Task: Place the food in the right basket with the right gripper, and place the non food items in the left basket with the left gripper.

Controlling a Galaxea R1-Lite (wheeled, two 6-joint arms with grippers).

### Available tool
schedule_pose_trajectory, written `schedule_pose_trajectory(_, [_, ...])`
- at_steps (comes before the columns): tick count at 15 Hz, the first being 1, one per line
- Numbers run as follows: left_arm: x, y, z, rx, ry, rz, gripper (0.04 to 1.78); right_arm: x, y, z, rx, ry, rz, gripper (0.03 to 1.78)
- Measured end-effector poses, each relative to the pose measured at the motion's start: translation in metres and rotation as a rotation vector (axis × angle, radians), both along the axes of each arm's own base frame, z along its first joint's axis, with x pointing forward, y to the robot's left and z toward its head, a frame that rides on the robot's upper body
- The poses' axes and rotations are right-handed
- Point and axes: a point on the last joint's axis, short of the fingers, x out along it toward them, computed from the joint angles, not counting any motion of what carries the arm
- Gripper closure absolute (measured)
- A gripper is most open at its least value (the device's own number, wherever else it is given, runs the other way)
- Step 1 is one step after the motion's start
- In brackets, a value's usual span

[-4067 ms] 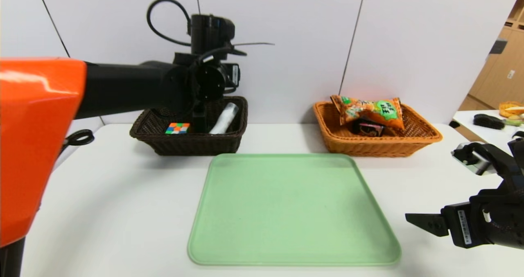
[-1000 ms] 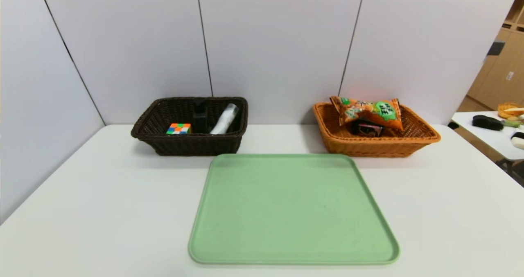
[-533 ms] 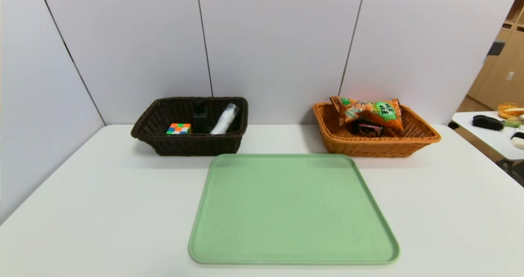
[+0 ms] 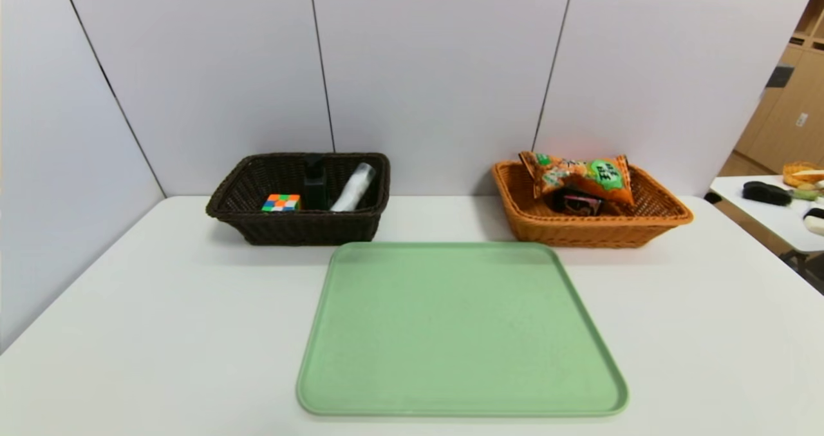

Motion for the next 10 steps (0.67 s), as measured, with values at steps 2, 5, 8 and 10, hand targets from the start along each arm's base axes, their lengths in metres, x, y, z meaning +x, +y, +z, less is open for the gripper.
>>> schedule_pose_trajectory(2, [0.0000, 0.0000, 0.0001, -0.013, -0.002, 0.000, 0.13, 0.0000, -0.0002, -0.0003, 0.052, 0.003, -0.010, 0.10])
schedule_pose_trajectory(5, [0.0000, 0.0001, 0.0002, -0.022, -0.002, 0.002, 0.13, 0.0001, -0.0005, -0.0002, 0.085, 0.002, -0.019, 0.10])
schedule_pose_trajectory(8, [0.0000, 0.0001, 0.0002, -0.023, -0.002, 0.002, 0.13, 0.0001, -0.0007, -0.0004, 0.085, 0.004, -0.029, 0.10])
schedule_pose_trajectory(10, [0.0000, 0.0001, 0.0002, -0.023, -0.002, 0.002, 0.13, 0.0001, -0.0006, -0.0005, 0.075, 0.005, -0.025, 0.10])
